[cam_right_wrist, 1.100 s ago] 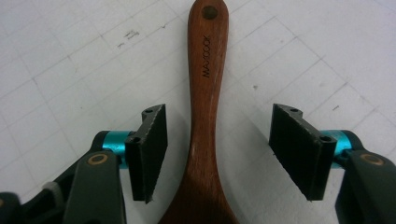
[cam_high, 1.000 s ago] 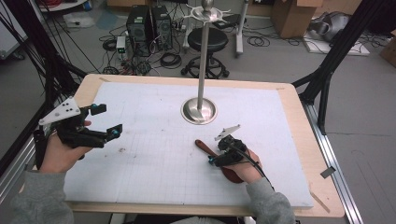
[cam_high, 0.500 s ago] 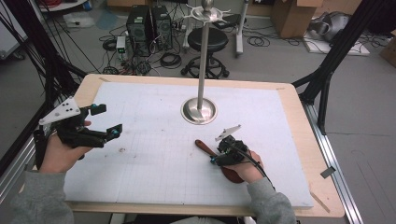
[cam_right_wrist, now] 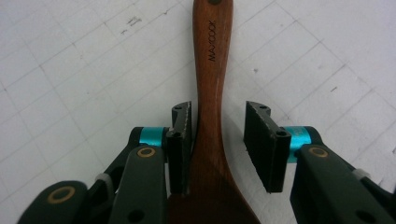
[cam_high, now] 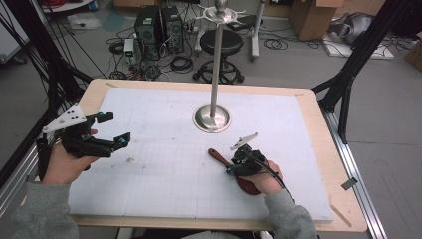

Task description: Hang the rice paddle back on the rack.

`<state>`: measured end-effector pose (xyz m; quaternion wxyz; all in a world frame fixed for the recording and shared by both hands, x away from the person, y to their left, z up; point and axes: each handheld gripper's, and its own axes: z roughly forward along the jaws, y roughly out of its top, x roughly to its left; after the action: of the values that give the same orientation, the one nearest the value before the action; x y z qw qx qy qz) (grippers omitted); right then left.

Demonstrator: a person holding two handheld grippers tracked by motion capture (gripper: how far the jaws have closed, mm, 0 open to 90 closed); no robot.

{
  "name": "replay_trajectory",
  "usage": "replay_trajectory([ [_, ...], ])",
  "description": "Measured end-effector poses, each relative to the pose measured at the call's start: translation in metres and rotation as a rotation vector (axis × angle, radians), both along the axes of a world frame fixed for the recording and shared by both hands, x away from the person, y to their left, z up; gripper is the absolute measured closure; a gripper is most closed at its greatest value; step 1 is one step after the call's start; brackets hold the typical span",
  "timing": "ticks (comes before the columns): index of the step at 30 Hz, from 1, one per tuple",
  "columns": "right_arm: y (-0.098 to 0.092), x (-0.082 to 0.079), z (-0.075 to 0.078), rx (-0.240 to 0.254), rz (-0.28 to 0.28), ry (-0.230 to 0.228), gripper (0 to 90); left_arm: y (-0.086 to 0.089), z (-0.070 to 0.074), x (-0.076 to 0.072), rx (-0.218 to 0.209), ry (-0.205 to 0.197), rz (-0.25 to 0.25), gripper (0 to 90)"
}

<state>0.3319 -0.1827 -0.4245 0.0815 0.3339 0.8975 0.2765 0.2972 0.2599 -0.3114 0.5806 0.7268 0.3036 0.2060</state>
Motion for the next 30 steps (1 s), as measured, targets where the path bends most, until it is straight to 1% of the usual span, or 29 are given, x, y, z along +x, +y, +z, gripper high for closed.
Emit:
replay_trajectory([
  [7,-0.0017,0.0009,0.0006,-0.004,0.005,0.0,69.2,0.0003,0.0003,-0.0003,-0.003,0.0,0.003,3.8],
  [12,-0.0026,0.0014,0.0005,0.0,0.009,0.003,71.3,0.0004,0.0004,-0.0005,-0.003,0.0,0.003,3.8],
  [18,-0.0045,0.0029,0.0005,0.017,-0.019,0.022,74.6,0.0008,0.0005,-0.0004,-0.002,-0.002,0.002,3.7],
  [21,-0.0039,0.0028,0.0008,0.013,-0.024,0.021,75.0,0.0007,0.0003,-0.0004,-0.002,0.0,0.003,3.8],
  [30,-0.0026,0.0022,0.0015,-0.003,-0.013,0.01,75.6,0.0007,0.0007,-0.0005,-0.001,-0.002,0.005,3.8],
])
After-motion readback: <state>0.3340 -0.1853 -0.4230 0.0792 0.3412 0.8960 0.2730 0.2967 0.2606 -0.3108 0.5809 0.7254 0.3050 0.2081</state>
